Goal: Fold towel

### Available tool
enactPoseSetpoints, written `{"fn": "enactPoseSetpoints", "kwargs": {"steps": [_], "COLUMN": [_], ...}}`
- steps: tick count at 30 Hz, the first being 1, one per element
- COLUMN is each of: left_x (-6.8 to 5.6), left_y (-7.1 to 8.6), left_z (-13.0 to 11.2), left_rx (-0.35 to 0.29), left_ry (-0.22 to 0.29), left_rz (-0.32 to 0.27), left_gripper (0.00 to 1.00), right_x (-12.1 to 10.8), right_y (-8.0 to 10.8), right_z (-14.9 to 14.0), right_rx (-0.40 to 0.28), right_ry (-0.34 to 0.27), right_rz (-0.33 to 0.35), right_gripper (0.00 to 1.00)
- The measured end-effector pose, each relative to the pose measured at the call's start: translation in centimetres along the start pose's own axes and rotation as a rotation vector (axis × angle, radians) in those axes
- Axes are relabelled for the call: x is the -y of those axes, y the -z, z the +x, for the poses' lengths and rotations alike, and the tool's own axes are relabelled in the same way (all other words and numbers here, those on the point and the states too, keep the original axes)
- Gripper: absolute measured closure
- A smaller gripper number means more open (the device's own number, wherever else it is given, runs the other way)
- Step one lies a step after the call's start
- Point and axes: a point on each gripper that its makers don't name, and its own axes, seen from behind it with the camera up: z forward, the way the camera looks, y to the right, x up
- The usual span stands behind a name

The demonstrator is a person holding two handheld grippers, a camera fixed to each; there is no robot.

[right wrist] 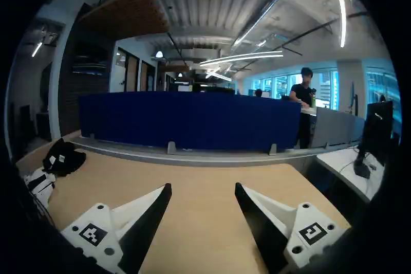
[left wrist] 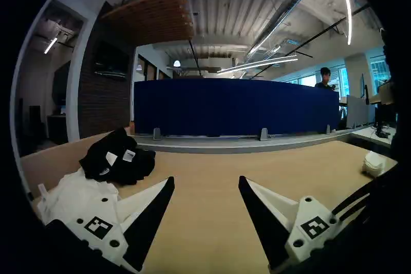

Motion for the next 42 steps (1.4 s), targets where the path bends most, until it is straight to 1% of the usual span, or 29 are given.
{"fn": "enactPoseSetpoints", "kwargs": {"steps": [5, 8, 15, 20, 24, 35, 42], "left_x": [0.0, 0.1, 0.0, -0.3, -0.4, -0.4, -0.4], "left_y": [-0.2, -0.1, 0.3, 0.8, 1.0, 1.1, 1.2], "left_z": [-1.2, -1.5, -1.7, -1.4, -1.3, -1.3, -1.3], "left_rx": [-0.006, -0.014, -0.03, -0.05, -0.054, -0.054, -0.055], "left_ry": [0.025, 0.028, 0.003, -0.014, -0.013, -0.017, -0.018], "left_rz": [0.004, 0.009, 0.023, 0.031, 0.034, 0.03, 0.03], "left_gripper": [0.07, 0.07, 0.07, 0.07, 0.07, 0.07, 0.07], "right_x": [0.7, 0.9, 0.9, 0.7, 0.5, -0.6, -2.1], "right_y": [-0.3, -0.3, -0.3, -0.2, -0.2, 0.4, 0.6], "right_z": [-0.3, -0.4, -0.5, -0.7, -0.7, -0.2, 0.5], "right_rx": [-0.009, -0.015, -0.02, -0.022, -0.023, -0.055, -0.101], "right_ry": [-0.004, -0.014, -0.023, -0.023, -0.032, -0.058, -0.059], "right_rz": [0.008, 0.011, 0.01, 0.008, 0.008, 0.018, 0.013], "right_gripper": [0.05, 0.05, 0.05, 0.04, 0.05, 0.05, 0.04]}}
